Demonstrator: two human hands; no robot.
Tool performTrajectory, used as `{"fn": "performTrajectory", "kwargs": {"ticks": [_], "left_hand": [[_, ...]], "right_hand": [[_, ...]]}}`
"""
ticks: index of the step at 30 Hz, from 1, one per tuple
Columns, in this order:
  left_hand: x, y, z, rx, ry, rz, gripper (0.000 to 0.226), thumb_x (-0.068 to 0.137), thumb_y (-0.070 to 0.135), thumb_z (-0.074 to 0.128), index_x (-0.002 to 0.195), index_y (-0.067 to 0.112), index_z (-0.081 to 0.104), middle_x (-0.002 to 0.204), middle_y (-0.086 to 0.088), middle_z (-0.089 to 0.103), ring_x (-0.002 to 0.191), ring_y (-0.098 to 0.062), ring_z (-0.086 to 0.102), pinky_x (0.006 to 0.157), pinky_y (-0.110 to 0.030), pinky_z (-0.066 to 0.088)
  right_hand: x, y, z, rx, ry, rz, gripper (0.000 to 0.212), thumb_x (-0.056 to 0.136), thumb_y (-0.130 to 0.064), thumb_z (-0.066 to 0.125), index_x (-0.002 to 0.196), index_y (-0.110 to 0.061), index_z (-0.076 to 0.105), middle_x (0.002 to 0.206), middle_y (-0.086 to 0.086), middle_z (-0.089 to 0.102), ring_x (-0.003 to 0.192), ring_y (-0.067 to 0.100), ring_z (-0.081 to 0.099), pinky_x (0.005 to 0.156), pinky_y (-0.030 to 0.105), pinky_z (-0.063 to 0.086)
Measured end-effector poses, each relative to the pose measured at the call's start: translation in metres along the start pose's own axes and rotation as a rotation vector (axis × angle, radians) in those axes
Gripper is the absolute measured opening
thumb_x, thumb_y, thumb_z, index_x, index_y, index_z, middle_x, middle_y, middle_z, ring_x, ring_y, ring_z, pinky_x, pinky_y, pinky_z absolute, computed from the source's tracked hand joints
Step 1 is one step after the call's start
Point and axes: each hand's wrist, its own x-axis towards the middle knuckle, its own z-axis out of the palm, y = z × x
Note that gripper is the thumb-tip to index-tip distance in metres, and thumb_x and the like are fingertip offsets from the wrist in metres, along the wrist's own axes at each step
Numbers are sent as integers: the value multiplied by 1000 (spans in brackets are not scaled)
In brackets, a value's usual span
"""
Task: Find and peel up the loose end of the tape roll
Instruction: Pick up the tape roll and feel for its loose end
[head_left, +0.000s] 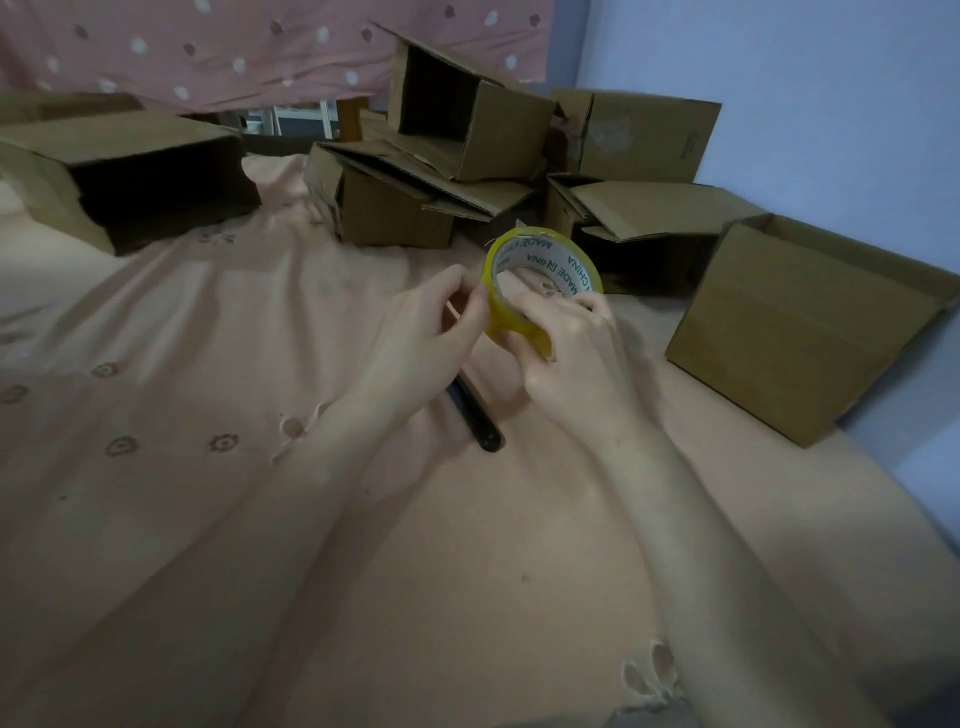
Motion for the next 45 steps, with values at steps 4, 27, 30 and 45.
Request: {"fn": "performTrajectory", "kwargs": {"ticks": [4,27,30,45], "left_hand": [[1,3,0,-192,17,-103,22,91,11,51,70,13,57,64,1,62,59,-14,65,60,-32,54],[1,-1,1,-242,106,-75,17,78,17,55,91,27,51,104,-2,52,85,0,53,70,-13,46],[0,2,-2,-254,100,18,22,81,5,49,94,19,59,102,-7,58,89,-2,55,76,-22,47],[7,-14,-3,-12,166,266,11,88,-1,55,91,8,61,94,-7,64,90,-12,60,75,-16,48]], "right_hand": [[0,-2,0,-9,-21,-1,30,85,-16,57,114,-19,62,90,3,70,86,25,57,88,26,30],[-1,-11,-4,300,74,122,17,85,-19,64,101,-18,68,95,-7,69,88,8,56,69,3,33],[-1,-9,-3,398,73,145,9,86,-19,64,93,-17,68,83,-9,66,82,4,55,65,4,40],[1,-7,1,492,117,194,8,84,-20,66,88,-13,68,79,-3,67,77,7,60,66,17,46]]}}
